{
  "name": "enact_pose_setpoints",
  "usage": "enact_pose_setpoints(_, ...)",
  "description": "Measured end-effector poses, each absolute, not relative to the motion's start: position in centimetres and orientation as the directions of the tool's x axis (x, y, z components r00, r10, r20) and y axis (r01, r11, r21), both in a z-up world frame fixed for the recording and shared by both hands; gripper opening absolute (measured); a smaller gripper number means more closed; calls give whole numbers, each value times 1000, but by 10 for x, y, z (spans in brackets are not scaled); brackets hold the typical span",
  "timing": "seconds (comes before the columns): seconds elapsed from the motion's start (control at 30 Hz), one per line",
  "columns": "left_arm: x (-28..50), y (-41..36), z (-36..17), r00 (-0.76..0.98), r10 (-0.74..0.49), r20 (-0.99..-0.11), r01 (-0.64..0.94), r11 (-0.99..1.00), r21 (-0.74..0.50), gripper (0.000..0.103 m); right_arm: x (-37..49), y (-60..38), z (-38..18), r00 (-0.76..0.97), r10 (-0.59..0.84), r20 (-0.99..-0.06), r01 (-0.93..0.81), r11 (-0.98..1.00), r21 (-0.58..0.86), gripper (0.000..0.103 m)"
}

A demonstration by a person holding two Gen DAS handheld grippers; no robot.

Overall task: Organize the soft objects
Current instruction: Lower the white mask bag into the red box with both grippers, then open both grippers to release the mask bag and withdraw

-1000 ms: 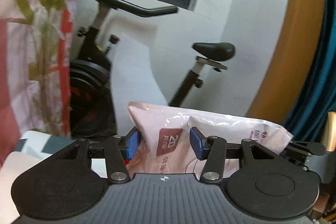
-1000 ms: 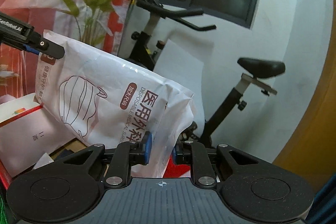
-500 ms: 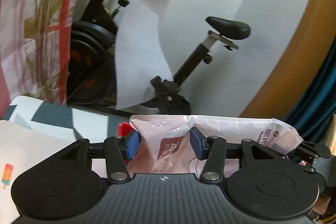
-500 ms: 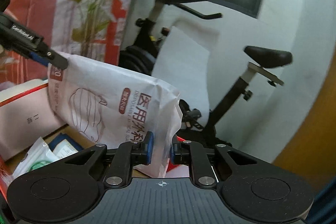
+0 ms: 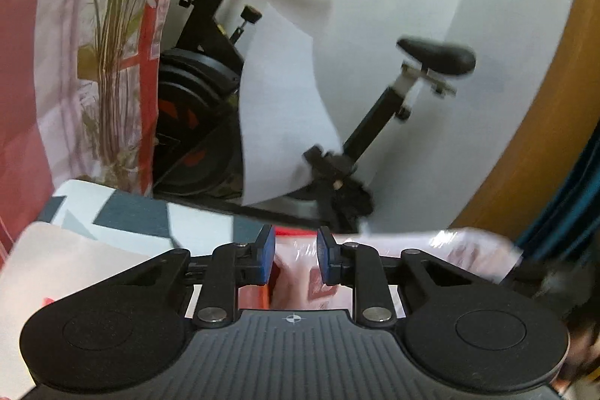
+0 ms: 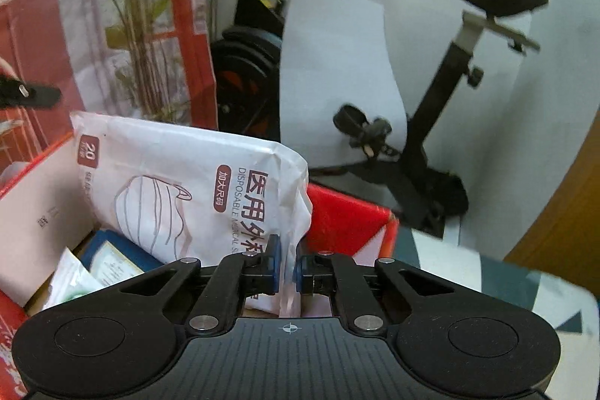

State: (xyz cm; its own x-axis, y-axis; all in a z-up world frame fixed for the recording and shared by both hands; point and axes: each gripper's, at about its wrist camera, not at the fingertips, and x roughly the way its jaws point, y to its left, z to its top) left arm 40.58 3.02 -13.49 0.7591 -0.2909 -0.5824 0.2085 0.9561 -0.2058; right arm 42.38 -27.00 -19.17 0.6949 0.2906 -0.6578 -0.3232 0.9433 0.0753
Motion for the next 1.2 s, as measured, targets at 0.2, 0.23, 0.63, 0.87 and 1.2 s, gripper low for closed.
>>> enact_pose_setpoints(0.2,409,28,-120,768,-335,-545,217,938,-271,25,427,-267,-192,680,284,-675,-345,937,47,6)
enact_pose_setpoints(0.23,410,23,-121,760,-339,-554,226,938,-263,25,429,-268,-192,679,285,-676,-342,938,52,6)
enact_pose_setpoints(0.63,430,-13,-159,659,-323,-679,212,946,-245,25,426,-266,-193,690,273,-671,-333,942,40,6)
enact_pose_setpoints(0.87,447,-22,-173,624,-275,-731,131,960,-249,25,425,-270,-192,698,275,-661,-323,945,52,8)
enact_pose_setpoints(1.2,446,-37,-168,627,-209,-750,137,978,-158,25,387,-282,-175,822,172,-543,-191,981,22,17)
